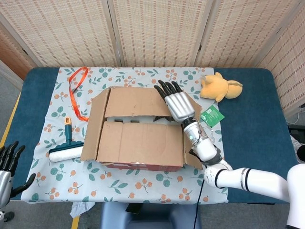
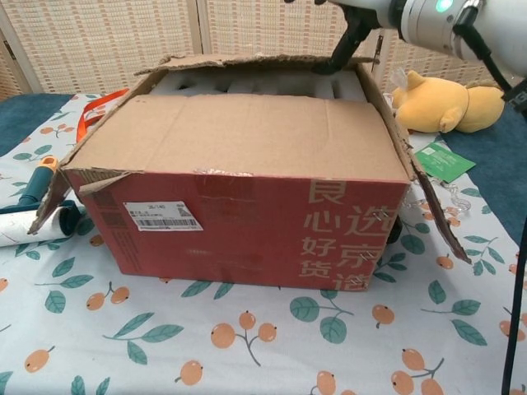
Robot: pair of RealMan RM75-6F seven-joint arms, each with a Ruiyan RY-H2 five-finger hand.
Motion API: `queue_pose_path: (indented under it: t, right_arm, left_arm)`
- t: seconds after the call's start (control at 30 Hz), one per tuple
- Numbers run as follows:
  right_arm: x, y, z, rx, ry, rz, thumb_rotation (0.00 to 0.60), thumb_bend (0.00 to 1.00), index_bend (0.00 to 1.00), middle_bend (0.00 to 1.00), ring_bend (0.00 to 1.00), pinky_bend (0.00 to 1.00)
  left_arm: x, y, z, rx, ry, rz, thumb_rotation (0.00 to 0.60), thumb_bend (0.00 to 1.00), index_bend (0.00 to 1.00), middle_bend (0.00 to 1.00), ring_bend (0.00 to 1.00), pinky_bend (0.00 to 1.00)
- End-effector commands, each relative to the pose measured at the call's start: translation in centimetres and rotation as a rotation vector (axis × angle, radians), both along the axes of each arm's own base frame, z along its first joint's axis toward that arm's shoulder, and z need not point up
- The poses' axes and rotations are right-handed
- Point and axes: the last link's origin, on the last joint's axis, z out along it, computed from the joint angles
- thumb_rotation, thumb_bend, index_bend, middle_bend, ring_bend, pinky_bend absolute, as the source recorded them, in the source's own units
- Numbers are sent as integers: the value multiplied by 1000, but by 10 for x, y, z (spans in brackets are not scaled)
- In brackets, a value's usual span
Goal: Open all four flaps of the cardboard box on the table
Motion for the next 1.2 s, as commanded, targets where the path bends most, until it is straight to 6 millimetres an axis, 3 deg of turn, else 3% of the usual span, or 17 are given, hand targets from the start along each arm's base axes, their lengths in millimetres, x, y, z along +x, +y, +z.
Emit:
queue_pose_path:
  t: [0.03,0.3,0.53,0.97,1.2]
  right_arm:
    - [7,-1,13,-25,-23,13,600,367,0,0,0,0]
    - [23,-10,44,-94,-82,41,600,367,0,0,0,0]
    - [35,-38,62,-180,-78,47,600,367,0,0,0,0]
    - [23,-117,46,-204,-53,-84,600,367,0,0,0,0]
    - [18,-127,29,-190,-29,-72,600,367,0,0,0,0]
  left_arm:
    - [0,1,1,3,-3,6,600,326,0,0,0,0]
    - [-4,7,1,6,-15,20,600,325,0,0,0,0]
    - [-11,12,4,-22,-36,55,600,328,0,0,0,0]
    - [-26,21,9,-1,-35,137,600,328,0,0,0,0]
    - [-25,20,9,3,-29,127,600,328,0,0,0,0]
